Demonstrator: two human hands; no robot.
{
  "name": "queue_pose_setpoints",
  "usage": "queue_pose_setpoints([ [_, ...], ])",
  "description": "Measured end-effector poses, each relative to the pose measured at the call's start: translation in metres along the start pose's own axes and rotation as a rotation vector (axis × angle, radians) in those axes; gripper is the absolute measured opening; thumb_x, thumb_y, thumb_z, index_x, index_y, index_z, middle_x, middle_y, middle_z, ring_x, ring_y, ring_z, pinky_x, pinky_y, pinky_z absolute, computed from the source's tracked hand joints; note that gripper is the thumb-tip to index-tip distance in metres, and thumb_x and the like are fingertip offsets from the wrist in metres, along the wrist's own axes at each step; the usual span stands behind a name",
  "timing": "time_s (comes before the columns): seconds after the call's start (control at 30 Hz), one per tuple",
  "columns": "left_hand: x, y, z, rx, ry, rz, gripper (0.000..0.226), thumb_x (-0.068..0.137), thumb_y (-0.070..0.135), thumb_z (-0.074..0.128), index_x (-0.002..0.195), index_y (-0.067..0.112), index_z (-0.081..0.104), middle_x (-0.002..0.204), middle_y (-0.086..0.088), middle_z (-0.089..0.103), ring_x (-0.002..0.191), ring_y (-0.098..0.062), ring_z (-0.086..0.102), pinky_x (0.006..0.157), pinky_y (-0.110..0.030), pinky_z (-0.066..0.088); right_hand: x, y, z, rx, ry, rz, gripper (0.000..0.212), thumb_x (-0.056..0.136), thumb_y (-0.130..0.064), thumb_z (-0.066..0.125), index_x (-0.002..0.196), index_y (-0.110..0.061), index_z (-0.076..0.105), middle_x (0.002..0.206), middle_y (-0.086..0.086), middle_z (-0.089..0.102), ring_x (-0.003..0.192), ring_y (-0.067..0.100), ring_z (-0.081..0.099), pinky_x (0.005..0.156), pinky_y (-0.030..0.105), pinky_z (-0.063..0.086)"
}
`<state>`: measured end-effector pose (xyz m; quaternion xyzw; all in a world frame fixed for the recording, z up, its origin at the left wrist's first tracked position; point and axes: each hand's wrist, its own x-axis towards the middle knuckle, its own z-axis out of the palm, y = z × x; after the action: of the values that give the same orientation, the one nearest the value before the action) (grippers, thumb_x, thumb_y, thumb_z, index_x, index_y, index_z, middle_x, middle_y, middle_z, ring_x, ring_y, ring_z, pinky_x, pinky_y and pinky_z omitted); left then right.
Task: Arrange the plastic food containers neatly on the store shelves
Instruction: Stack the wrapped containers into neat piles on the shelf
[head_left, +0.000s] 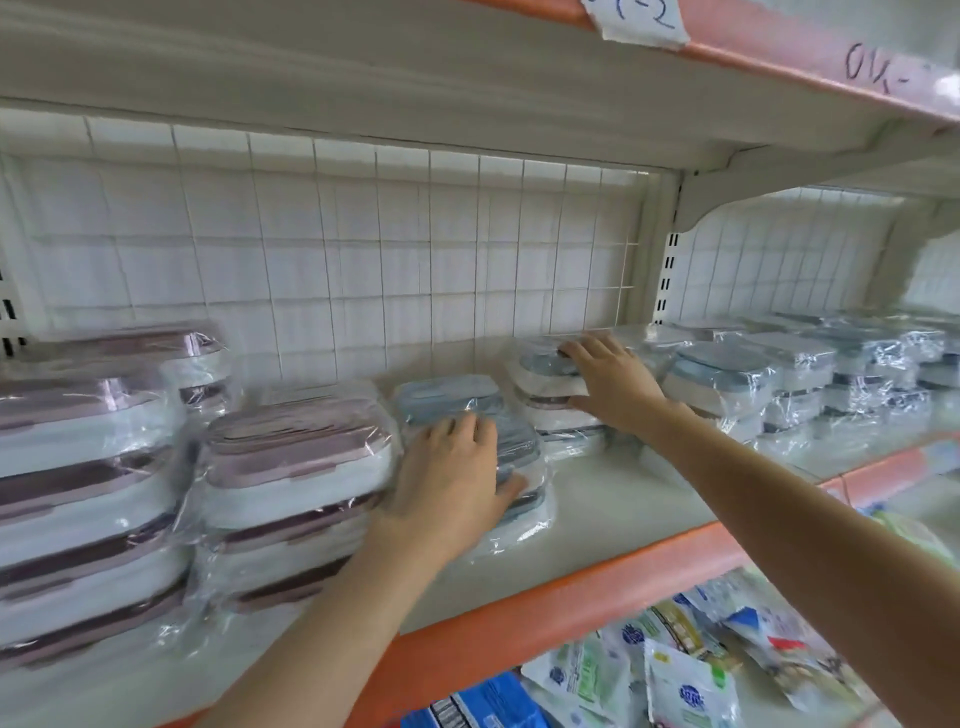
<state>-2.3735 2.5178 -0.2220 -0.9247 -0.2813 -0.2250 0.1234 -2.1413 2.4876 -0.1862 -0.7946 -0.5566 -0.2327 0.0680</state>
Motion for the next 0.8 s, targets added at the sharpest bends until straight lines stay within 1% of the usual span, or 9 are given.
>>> queue_pose_setpoints([
  [0.13,0.003,0.004,-0.004,-0.015,-0.044,-0.001,0.049,0.094,0.049,0.044,0.125,0.011,0.042,0.126,-0.008,0.047,0.117,-0.027,0.044,0.096,-0.036,0.035,0.001,-0.007,-0.015,-0.064,-0.077,0.016,0.066,0.084,-0.030,0.067,0.139,-0.014,0.035,0.141,0.003,0.038,0.133,0.022,0.031,0.110,0.037,0.028],
  [0.23,0.008,0.007,-0.007,0.001,-0.065,-0.005,0.053,0.092,0.049,0.047,0.124,0.007,0.043,0.124,-0.012,0.048,0.114,-0.030,0.047,0.091,-0.039,0.040,-0.001,-0.009,-0.014,-0.102,-0.060,0.007,0.063,0.085,-0.029,0.066,0.138,-0.013,0.036,0.139,0.003,0.040,0.131,0.022,0.033,0.108,0.035,0.028],
  [0.3,0.012,0.010,-0.005,0.026,-0.051,-0.008,0.058,0.089,0.054,0.048,0.122,0.006,0.045,0.121,-0.012,0.050,0.109,-0.030,0.052,0.081,-0.037,0.042,-0.005,-0.004,-0.006,-0.098,-0.003,0.002,0.061,0.084,-0.029,0.066,0.136,-0.014,0.038,0.137,0.003,0.043,0.130,0.021,0.035,0.107,0.034,0.028],
  [0.4,0.017,0.017,0.002,0.089,-0.003,-0.045,0.073,0.084,0.071,0.043,0.119,0.007,0.048,0.117,-0.009,0.053,0.105,-0.029,0.056,0.067,-0.032,0.033,-0.008,0.003,0.003,-0.079,0.083,-0.025,0.062,0.083,-0.031,0.068,0.135,-0.013,0.040,0.136,0.004,0.044,0.129,0.022,0.036,0.106,0.034,0.029],
  [0.47,0.016,0.020,0.006,0.115,0.048,-0.077,0.078,0.083,0.076,0.033,0.117,0.008,0.049,0.115,-0.008,0.056,0.103,-0.029,0.057,0.065,-0.033,0.032,-0.008,0.007,0.003,-0.090,0.090,-0.055,0.064,0.082,-0.036,0.068,0.135,-0.013,0.041,0.135,0.004,0.045,0.127,0.022,0.038,0.105,0.036,0.031],
  [0.57,0.015,0.019,0.007,0.122,0.105,-0.099,0.071,0.087,0.072,0.025,0.110,0.010,0.052,0.107,-0.006,0.058,0.096,-0.029,0.059,0.063,-0.032,0.035,-0.009,0.011,-0.004,-0.130,0.129,-0.095,0.063,0.083,-0.045,0.065,0.134,-0.014,0.043,0.129,0.004,0.050,0.122,0.022,0.043,0.101,0.036,0.032],
  [0.67,0.013,0.018,0.004,0.112,0.099,-0.128,0.063,0.087,0.070,0.029,0.104,0.014,0.052,0.101,-0.001,0.058,0.093,-0.026,0.059,0.062,-0.031,0.035,-0.008,0.011,-0.019,-0.102,0.256,-0.169,0.057,0.086,-0.044,0.060,0.131,-0.012,0.044,0.126,0.005,0.053,0.119,0.024,0.045,0.101,0.036,0.031],
  [0.73,0.012,0.020,0.003,0.144,0.068,-0.143,0.061,0.086,0.071,0.033,0.104,0.016,0.051,0.102,0.002,0.058,0.094,-0.023,0.058,0.062,-0.030,0.033,-0.003,0.006,-0.033,-0.072,0.327,-0.250,0.056,0.087,-0.041,0.060,0.132,-0.012,0.043,0.128,0.006,0.052,0.120,0.024,0.044,0.101,0.037,0.031],
  [0.8,0.016,0.023,-0.001,0.135,0.015,-0.208,0.062,0.081,0.074,0.037,0.101,0.017,0.051,0.103,0.003,0.057,0.095,-0.022,0.057,0.063,-0.030,0.034,0.008,0.000,-0.050,-0.037,0.363,-0.315,0.055,0.086,-0.038,0.061,0.131,-0.012,0.044,0.127,0.007,0.052,0.119,0.025,0.045,0.099,0.038,0.032],
])
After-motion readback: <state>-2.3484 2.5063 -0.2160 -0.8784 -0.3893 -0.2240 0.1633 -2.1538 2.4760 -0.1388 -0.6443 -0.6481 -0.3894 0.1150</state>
